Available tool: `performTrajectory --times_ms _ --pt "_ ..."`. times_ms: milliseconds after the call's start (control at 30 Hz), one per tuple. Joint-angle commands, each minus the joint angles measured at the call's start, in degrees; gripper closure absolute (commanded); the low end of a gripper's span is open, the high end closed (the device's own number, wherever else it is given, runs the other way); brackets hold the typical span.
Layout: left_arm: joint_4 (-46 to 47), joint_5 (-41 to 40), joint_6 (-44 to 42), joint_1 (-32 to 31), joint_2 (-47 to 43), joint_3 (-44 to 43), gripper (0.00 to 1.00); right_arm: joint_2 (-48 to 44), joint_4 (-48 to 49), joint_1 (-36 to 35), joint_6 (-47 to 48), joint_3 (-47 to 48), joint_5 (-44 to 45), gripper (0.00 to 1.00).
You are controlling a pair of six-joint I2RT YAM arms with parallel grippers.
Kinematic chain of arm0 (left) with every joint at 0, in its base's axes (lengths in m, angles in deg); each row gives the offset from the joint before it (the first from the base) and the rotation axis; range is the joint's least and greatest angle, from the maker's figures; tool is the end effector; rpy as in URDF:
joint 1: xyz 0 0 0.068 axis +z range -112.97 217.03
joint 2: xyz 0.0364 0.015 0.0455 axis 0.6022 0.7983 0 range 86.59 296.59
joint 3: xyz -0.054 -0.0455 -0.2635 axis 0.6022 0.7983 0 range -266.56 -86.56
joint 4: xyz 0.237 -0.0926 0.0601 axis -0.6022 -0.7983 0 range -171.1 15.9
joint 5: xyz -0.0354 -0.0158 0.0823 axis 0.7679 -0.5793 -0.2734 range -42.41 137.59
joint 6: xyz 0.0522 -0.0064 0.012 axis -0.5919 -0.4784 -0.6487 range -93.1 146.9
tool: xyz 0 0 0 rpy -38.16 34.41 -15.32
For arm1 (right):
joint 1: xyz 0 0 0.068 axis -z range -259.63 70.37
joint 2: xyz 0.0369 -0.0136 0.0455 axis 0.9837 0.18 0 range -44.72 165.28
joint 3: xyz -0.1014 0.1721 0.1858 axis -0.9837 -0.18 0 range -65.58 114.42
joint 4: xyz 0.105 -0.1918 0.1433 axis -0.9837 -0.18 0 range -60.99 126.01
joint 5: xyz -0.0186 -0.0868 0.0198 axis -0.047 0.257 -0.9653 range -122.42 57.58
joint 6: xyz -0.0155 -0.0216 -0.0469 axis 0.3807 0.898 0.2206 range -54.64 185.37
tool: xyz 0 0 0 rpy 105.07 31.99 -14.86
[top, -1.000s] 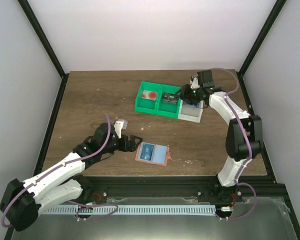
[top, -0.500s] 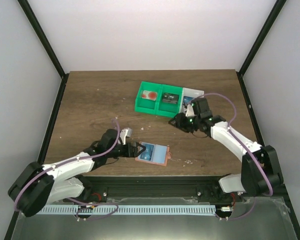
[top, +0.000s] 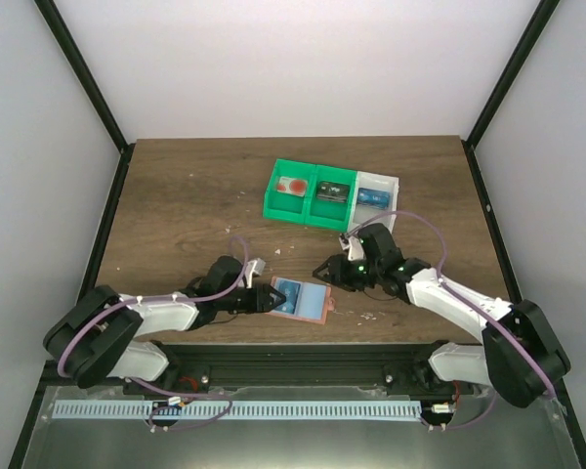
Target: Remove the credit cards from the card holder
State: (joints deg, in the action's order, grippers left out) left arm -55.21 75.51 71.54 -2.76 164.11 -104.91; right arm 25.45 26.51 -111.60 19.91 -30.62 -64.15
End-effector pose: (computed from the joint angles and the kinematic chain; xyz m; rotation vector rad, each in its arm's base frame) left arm 0.1588 -0.1540 0.1234 0.1834 2.5325 -1.2496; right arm 0.1933 0.1426 0.1963 -0.0010 2.5955 1.2441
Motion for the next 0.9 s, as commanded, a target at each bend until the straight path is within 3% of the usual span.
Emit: performTrajectory --times_ms 0,433,867 --pt "1.9 0.0 -1.3 -0.4 2.1 0.7 0.48 0.6 3.9 -1.6 -1.8 -0.9 -0.1 0.59" --pt "12.2 2.1 6.7 -5.9 7.3 2.3 0.5 3.1 7.4 -5.5 -1.9 -2.8 0.2 0.59" --pt "1.6 -4.9 5.0 -5.8 -3.5 -0.1 0.62 7.2 12.3 -7.2 -0.8 -4.8 0.8 0.63"
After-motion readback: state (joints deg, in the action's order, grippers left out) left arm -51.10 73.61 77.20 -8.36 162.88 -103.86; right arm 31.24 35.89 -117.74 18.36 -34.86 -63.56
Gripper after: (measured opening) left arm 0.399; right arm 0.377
